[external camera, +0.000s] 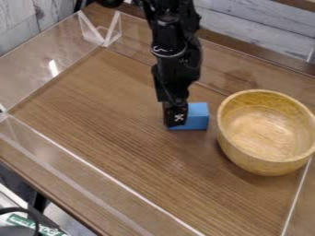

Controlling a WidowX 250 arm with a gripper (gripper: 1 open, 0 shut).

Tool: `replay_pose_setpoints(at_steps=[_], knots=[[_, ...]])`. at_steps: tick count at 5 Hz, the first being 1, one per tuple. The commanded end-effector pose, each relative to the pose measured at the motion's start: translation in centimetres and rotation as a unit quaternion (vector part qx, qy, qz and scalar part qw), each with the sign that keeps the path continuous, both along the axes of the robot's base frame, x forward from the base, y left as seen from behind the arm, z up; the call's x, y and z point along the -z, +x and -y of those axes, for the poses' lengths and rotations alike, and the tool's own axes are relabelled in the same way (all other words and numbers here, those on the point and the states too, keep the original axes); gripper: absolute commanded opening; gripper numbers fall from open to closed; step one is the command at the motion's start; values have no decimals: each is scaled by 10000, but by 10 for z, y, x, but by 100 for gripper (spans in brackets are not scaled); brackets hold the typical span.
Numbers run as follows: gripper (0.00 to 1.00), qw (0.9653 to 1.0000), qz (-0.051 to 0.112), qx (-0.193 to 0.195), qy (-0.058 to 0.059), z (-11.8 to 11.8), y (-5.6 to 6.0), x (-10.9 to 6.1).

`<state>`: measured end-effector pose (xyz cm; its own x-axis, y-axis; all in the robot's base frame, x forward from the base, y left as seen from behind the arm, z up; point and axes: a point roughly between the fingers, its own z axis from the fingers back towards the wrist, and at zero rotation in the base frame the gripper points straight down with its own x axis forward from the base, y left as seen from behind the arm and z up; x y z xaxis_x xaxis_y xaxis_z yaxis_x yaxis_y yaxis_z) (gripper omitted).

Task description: Put the blue block in the brown bowl

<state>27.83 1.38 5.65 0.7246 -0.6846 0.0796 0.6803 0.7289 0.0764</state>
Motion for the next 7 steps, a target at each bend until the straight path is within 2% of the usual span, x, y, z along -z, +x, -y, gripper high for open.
replay_pose_setpoints(at_steps=[1, 4, 7], knots=[[100, 9998, 168, -114, -2, -4, 4, -6], [100, 9996, 168, -223, -38, -3, 7, 0], [100, 9991, 330, -237, -92, 1, 17, 17]])
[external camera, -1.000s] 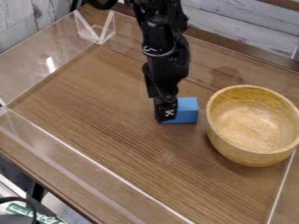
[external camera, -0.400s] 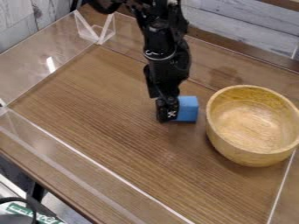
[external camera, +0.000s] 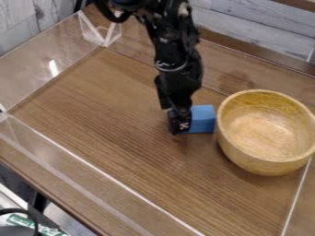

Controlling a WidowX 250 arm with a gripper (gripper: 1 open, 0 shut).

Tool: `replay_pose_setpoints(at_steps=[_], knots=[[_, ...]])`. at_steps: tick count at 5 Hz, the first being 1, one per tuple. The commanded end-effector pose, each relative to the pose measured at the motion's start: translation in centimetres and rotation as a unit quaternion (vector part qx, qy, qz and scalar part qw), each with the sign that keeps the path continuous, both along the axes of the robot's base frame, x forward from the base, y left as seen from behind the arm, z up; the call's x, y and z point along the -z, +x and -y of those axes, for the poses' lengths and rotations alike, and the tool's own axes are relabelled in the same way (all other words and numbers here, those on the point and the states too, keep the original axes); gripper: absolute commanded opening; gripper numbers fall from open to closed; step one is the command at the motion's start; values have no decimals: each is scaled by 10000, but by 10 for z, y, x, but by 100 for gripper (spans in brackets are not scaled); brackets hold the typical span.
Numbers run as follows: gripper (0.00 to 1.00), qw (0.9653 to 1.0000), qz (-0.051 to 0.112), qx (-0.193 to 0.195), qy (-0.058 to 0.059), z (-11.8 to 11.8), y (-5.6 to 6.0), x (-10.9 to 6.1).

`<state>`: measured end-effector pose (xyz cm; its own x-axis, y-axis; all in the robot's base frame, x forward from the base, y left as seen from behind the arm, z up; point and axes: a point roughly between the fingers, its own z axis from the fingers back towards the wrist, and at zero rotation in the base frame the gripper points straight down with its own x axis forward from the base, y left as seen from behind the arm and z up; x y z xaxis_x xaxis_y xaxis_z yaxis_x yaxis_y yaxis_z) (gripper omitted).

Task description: Put the blue block in the brown bowl

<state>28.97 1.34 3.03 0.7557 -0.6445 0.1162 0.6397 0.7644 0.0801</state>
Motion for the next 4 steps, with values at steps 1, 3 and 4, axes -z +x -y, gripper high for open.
replay_pose_setpoints(at_steps=[1, 3, 4], knots=[[100, 9997, 233, 10, -16, 1, 8, -4], [0, 9999, 153, -52, -1, -2, 9, -7], [0, 9999, 43, -98, 35, -4, 8, -12]])
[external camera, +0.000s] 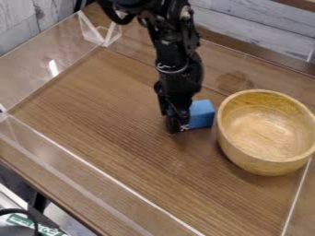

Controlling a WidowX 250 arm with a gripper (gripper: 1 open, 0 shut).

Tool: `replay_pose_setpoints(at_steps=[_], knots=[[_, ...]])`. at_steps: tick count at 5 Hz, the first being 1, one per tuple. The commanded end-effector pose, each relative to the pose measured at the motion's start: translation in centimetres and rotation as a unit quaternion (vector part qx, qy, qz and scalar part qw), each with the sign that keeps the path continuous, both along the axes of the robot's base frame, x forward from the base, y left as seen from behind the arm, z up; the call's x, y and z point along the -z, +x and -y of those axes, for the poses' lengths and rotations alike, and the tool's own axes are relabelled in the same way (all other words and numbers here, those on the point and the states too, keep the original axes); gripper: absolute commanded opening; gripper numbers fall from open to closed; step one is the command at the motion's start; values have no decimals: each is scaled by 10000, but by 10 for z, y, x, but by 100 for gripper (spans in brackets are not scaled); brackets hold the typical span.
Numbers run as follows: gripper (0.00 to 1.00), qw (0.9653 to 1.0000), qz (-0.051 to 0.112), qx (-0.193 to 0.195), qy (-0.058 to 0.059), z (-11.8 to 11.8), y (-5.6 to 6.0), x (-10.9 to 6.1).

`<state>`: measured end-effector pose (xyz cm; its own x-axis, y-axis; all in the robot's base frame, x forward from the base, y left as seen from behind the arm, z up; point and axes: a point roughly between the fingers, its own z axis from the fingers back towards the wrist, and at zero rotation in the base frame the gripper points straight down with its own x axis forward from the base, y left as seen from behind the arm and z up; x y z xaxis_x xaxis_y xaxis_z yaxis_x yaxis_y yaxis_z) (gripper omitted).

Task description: Put the blue block in the brown bowl

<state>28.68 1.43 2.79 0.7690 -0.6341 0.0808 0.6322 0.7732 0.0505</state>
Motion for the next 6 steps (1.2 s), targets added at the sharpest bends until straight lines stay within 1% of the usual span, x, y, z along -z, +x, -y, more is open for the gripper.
replay_pose_setpoints(at_steps=[1, 3, 4, 5, 6], knots=[[0, 9998, 190, -86, 67, -6, 10, -18], [0, 9996, 8, -233, 174, -11, 10, -32], [0, 9992, -94, -299, 260, -14, 9, -42], [0, 9985, -122, -321, 436, -20, 11, -59], [0, 9956, -119, -695, 621, -32, 13, -87]])
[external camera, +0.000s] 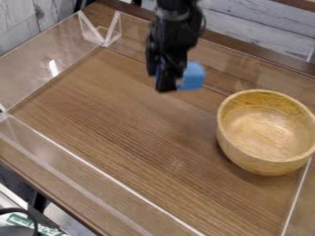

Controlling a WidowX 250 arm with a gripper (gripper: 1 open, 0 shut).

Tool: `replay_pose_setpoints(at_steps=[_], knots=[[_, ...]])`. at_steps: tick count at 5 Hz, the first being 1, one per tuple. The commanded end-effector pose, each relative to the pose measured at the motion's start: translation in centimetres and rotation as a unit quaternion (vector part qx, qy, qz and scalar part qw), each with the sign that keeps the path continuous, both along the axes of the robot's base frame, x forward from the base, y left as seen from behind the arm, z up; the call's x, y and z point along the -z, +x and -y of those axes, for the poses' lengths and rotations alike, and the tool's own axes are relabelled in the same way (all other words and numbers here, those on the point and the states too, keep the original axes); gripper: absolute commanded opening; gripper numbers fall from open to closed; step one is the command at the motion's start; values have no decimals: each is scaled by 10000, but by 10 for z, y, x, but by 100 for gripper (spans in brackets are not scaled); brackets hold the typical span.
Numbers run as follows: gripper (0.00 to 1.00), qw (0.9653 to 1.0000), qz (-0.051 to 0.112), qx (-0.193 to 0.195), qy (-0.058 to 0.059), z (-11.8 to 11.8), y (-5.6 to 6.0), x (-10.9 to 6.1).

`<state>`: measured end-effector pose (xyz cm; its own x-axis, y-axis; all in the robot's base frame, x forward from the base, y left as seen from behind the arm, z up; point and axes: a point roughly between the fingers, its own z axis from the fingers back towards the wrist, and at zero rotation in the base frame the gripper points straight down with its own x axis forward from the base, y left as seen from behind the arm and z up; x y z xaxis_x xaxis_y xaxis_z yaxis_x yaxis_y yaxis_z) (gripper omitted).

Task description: Put the blue block in the brown bowl

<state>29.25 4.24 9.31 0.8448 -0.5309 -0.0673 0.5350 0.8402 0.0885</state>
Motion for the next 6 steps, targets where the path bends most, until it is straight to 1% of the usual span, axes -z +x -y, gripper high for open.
replay_pose_setpoints(at_steps=[1, 2, 3, 4, 5, 6], knots=[[0, 9982, 413, -367, 243, -27, 12, -39], [0, 9964, 546, -557, 344, -53, 16, -42], [0, 9945, 783, -567, 396, -68, 22, -40], [0, 9934, 969, -461, 411, -76, 27, -38], [0, 9917, 1151, -392, 411, -81, 29, -36], [0, 9900, 1316, -334, 391, -82, 29, -33]])
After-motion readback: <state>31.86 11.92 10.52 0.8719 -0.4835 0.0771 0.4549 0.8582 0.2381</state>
